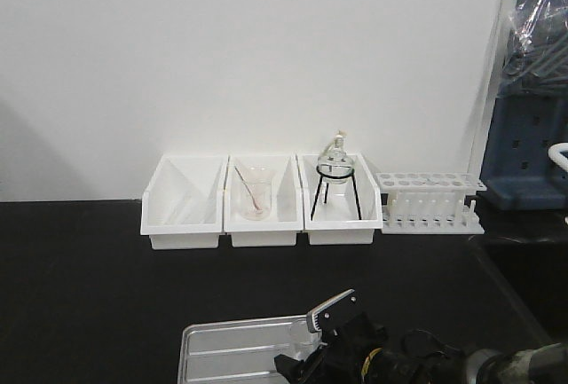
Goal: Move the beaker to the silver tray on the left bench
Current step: 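Lower the held beaker onto the silver tray with the right gripper, then open the right gripper to release the beaker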
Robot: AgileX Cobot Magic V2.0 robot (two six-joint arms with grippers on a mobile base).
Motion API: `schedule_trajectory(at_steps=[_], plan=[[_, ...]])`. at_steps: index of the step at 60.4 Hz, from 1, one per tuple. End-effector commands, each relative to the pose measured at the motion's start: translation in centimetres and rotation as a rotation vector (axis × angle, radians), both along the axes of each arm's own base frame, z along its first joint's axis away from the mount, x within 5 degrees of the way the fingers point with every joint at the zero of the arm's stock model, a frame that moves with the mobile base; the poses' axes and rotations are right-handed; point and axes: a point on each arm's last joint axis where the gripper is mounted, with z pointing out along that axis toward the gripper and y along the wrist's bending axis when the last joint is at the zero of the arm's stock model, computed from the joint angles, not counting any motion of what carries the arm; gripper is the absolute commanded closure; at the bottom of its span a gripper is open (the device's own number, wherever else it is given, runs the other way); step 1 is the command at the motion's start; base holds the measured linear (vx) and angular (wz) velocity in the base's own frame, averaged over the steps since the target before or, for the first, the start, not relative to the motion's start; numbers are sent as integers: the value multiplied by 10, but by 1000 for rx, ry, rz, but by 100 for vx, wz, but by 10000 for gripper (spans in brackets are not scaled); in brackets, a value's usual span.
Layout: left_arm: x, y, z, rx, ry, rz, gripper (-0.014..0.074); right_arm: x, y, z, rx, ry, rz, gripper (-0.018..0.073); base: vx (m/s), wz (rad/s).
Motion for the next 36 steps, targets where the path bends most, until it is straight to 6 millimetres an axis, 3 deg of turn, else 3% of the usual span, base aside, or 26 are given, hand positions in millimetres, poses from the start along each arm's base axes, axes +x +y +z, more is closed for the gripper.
schedule_trajectory(at_steps=[1, 14, 23, 29, 36], plan=[[2, -1, 0, -7, -63, -11, 595, 6, 5, 50, 93, -155, 18, -132, 0, 0], [2, -1, 0, -7, -63, -11, 595, -1, 1, 104, 127, -268, 14, -115, 0, 0], [2, -1, 0, -7, -63, -11, 595, -16, -10, 155, 135, -291, -49, -36, 0, 0], [2, -1, 0, -7, -63, -11, 595, -33, -25, 190, 152, -227, -160, 107, 0, 0], [2, -1, 0, -7, -63, -11, 595, -62, -51, 225, 103, -139, -321, 409, 0, 0]])
